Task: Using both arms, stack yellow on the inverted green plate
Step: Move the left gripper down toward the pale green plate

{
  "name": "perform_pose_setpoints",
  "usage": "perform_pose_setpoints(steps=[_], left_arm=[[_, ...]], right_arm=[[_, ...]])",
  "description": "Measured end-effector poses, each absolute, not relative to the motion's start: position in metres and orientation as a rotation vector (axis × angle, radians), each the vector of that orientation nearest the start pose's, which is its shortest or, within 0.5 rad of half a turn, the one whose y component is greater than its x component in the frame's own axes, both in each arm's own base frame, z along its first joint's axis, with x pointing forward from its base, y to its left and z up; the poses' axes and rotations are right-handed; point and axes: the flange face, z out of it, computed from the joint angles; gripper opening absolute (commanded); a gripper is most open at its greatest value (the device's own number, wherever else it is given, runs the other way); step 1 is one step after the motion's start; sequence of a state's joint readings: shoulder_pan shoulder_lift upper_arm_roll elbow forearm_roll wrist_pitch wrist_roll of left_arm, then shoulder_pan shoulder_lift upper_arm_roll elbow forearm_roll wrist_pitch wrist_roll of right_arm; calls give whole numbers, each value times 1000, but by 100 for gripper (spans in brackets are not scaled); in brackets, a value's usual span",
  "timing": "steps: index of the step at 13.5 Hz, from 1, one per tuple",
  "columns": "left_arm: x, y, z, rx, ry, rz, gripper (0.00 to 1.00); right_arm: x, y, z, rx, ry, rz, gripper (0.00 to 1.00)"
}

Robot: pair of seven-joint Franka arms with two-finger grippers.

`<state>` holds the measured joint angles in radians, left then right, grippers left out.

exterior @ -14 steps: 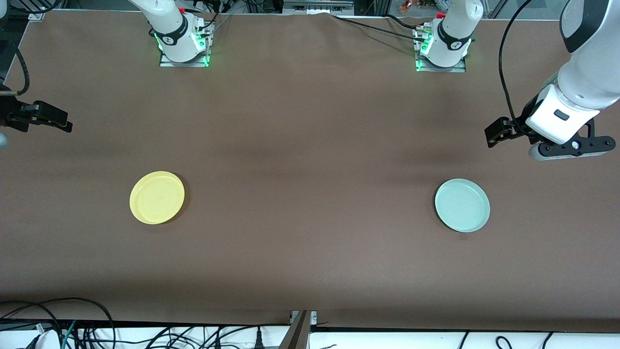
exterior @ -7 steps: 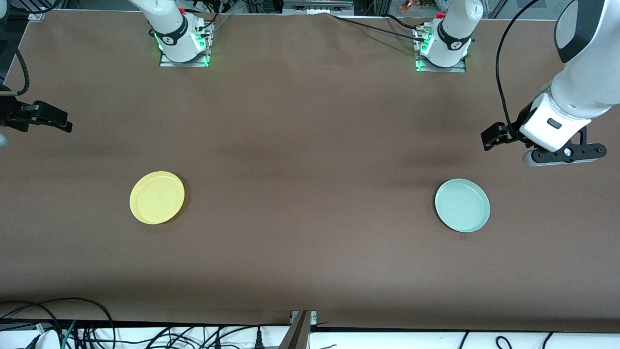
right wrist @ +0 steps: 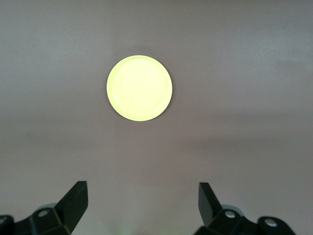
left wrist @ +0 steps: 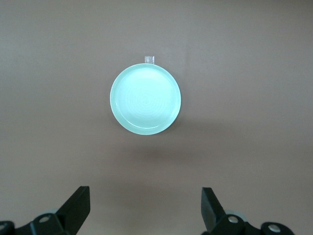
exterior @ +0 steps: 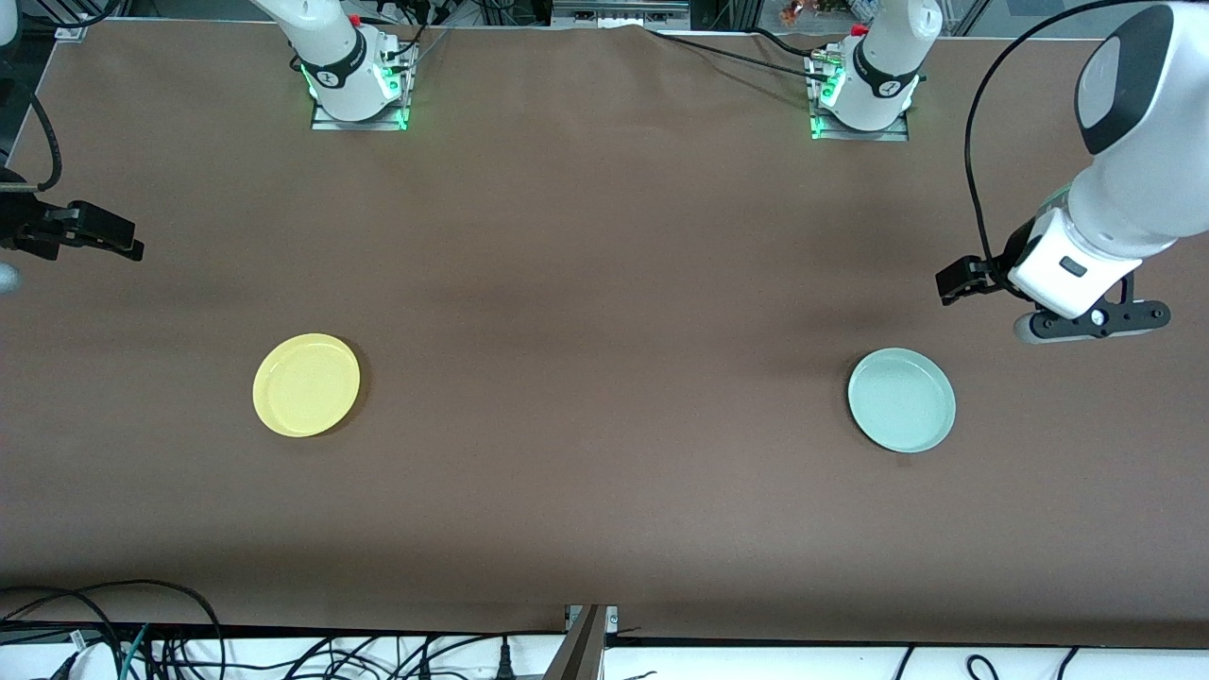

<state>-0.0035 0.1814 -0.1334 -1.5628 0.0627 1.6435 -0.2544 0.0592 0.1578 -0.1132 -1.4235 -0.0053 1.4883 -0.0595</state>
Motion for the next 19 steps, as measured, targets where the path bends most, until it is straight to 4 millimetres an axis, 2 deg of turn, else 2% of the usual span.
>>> perform_pose_setpoints(steps=[6,12,14,17,19], left_arm=[[615,-69,501,-3037,-153,196,100],[635,-48,437,-3027,-102,321,100],[650,-29,409,-3047,-106,285,100],[669,12,344,-3073,-130,278,100],[677,30,308,-3096,-89,235,100]], right_arm=[[594,-27,596,-3156,-9,149,100],[594,-31,597,-3157,1,146,100],[594,-31,597,-3157,1,146,100],[593,-31,597,-3156,-24,153,100],[593,-32,597,-3156,-29,155,100]])
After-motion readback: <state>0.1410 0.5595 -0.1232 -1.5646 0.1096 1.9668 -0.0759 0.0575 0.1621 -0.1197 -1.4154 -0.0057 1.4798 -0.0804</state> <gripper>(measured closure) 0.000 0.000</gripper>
